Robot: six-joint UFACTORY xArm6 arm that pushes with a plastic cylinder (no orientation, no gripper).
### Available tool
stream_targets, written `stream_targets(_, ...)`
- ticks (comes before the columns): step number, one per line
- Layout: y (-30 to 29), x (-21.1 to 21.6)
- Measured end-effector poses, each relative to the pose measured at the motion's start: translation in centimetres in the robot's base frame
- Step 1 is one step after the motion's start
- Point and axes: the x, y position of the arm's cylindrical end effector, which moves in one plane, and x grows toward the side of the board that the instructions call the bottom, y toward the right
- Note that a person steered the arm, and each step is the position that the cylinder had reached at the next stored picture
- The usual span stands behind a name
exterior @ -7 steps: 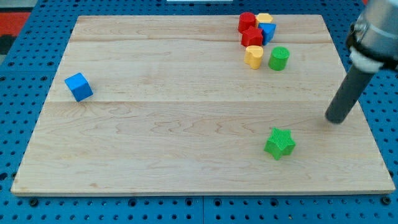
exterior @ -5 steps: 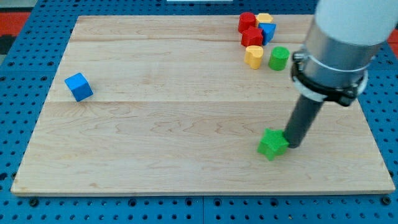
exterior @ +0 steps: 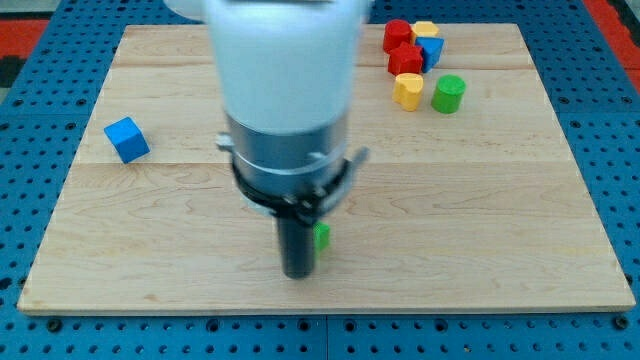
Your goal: Keep the green star at the center of the board
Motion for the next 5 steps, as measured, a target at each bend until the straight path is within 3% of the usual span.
stream_targets(2, 0.5, -6.7)
stream_targets(3, 0.5, -1.7)
stream_targets(4, 2.7, -3.6)
stream_targets(5, 0.7, -7.7)
